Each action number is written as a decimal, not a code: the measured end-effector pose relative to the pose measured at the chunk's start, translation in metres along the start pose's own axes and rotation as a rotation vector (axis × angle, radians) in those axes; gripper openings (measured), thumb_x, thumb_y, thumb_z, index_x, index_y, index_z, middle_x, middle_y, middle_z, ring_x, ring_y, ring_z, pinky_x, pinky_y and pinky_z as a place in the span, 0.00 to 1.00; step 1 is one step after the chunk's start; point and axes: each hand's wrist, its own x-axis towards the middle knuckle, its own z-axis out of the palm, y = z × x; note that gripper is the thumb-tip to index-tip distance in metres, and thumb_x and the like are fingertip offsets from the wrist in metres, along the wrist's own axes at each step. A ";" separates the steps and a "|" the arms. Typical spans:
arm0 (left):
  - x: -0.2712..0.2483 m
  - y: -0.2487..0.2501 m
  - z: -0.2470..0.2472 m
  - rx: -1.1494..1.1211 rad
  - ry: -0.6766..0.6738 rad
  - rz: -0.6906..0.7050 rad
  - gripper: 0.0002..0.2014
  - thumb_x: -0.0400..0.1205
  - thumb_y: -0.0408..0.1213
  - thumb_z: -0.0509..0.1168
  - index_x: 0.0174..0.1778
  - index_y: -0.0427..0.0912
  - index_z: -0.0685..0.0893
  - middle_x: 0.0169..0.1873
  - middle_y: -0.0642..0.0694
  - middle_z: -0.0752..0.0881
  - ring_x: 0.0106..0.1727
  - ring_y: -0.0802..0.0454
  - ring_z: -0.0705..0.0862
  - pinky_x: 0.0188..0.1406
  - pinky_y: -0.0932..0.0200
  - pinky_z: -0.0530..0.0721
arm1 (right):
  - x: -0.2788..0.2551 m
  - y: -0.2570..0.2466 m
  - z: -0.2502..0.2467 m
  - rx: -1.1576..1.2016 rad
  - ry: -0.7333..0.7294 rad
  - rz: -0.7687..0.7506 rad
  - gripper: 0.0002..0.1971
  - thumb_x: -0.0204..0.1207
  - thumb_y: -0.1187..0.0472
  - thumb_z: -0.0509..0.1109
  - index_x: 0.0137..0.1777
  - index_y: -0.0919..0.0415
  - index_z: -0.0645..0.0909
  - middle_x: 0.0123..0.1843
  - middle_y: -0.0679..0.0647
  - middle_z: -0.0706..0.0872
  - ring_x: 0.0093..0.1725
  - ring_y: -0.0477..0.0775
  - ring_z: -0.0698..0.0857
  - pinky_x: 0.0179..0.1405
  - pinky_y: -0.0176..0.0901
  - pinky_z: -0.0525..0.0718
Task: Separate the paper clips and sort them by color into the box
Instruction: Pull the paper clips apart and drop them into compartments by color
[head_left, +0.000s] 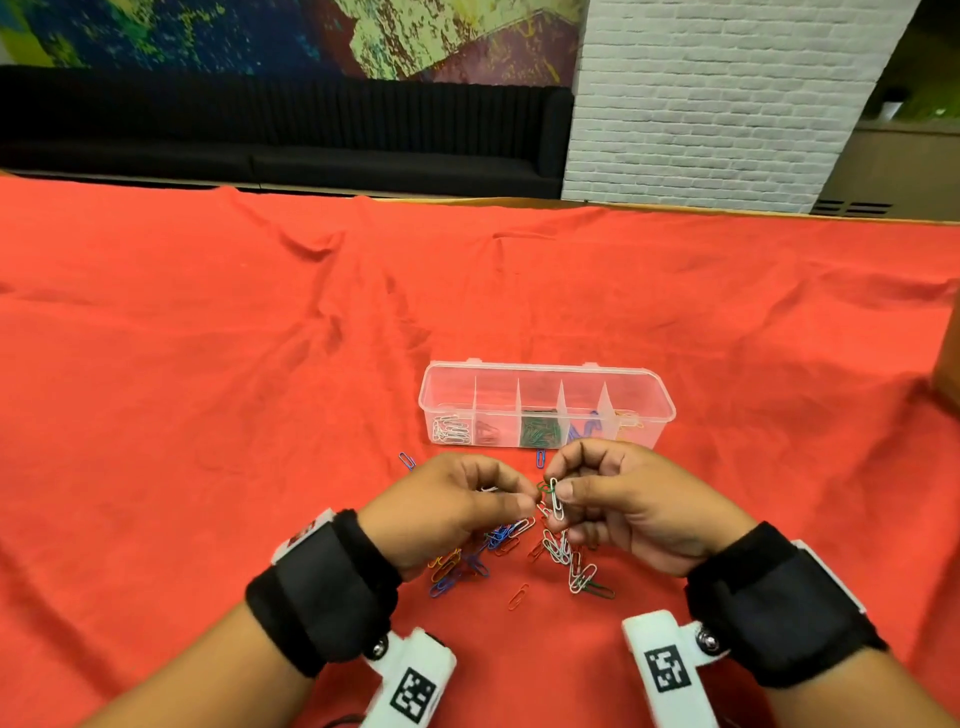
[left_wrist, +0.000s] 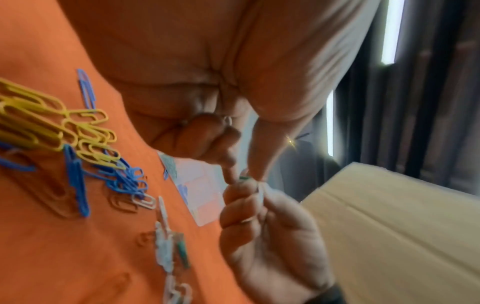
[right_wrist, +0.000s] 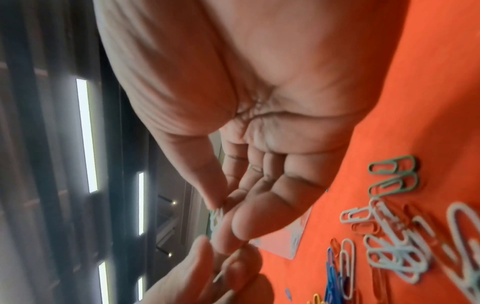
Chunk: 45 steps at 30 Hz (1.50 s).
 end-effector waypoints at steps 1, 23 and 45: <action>0.002 -0.001 0.002 0.063 0.030 0.019 0.08 0.75 0.36 0.77 0.47 0.39 0.88 0.26 0.52 0.80 0.28 0.56 0.75 0.30 0.64 0.73 | 0.000 0.002 0.001 0.011 0.007 -0.006 0.09 0.73 0.72 0.73 0.51 0.63 0.79 0.35 0.60 0.84 0.32 0.53 0.87 0.30 0.40 0.86; 0.010 -0.001 0.007 0.234 0.023 0.063 0.08 0.72 0.39 0.80 0.45 0.47 0.91 0.24 0.59 0.72 0.27 0.59 0.69 0.27 0.65 0.68 | 0.004 0.017 -0.011 0.149 0.026 0.063 0.06 0.70 0.70 0.75 0.39 0.59 0.84 0.37 0.62 0.87 0.35 0.57 0.91 0.33 0.47 0.90; -0.001 0.008 0.006 0.307 0.072 0.125 0.06 0.79 0.41 0.74 0.37 0.45 0.88 0.22 0.52 0.76 0.25 0.57 0.70 0.27 0.62 0.69 | -0.004 0.020 -0.007 0.060 -0.063 -0.067 0.03 0.71 0.67 0.72 0.40 0.59 0.84 0.32 0.57 0.84 0.31 0.52 0.84 0.32 0.39 0.84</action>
